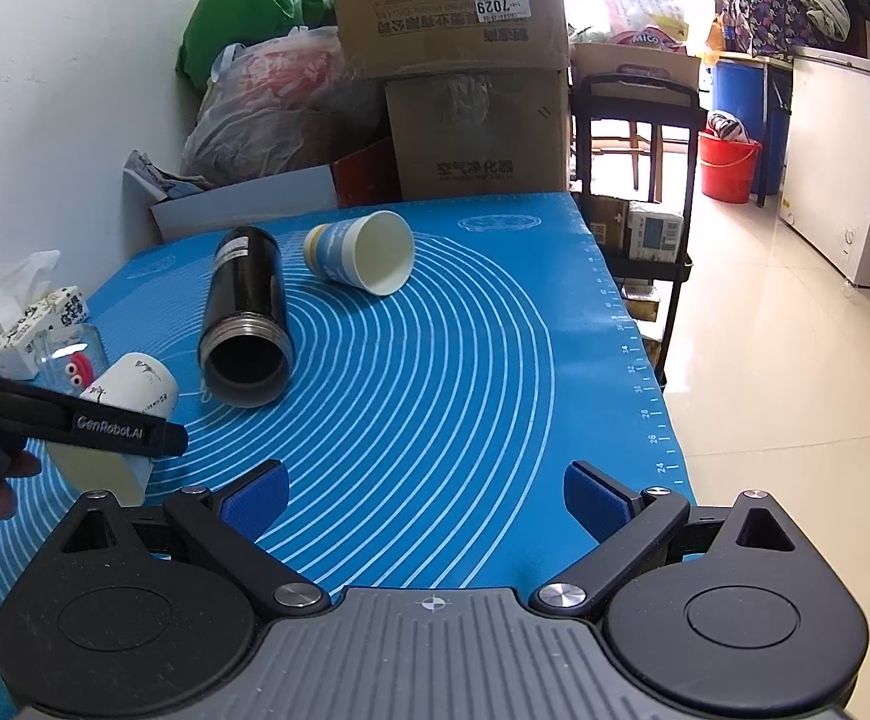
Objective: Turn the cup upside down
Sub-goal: 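Move the left gripper to the white printed paper cup and close on it, then lift the white cup with the left gripper and carry it toward the right gripper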
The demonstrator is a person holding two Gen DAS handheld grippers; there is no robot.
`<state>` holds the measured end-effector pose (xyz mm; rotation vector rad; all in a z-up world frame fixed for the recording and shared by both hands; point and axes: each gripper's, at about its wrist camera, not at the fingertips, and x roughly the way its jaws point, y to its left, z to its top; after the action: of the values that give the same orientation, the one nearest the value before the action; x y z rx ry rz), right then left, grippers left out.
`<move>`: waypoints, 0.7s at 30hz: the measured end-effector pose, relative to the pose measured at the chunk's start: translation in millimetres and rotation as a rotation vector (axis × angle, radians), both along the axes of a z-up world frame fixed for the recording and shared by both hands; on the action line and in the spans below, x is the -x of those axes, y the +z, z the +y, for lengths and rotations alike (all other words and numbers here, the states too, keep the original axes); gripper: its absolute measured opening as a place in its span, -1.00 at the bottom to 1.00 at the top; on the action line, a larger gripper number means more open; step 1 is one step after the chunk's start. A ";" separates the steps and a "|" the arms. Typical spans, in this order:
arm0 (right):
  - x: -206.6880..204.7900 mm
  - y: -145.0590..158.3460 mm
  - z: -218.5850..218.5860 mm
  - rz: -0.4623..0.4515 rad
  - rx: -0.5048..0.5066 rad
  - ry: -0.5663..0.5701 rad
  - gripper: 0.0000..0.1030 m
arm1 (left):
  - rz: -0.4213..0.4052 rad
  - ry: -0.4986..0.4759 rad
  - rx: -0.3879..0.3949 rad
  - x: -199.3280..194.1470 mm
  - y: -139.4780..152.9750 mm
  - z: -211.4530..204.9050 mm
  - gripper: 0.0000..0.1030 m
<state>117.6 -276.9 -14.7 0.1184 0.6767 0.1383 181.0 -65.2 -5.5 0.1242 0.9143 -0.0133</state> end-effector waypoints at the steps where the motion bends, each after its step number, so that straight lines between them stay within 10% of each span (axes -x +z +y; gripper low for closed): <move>1: 3.4 1.9 0.4 -0.003 0.000 0.002 0.94 | 0.001 -0.007 -0.001 5.1 1.8 -0.1 0.25; 21: 43.1 3.0 16.0 0.038 0.009 0.038 0.94 | 0.085 -0.028 0.047 61.9 -18.3 3.7 0.29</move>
<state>74.5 -260.9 -11.7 0.0997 0.7179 0.1701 119.2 -61.5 -23.7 0.0934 0.9960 -0.0660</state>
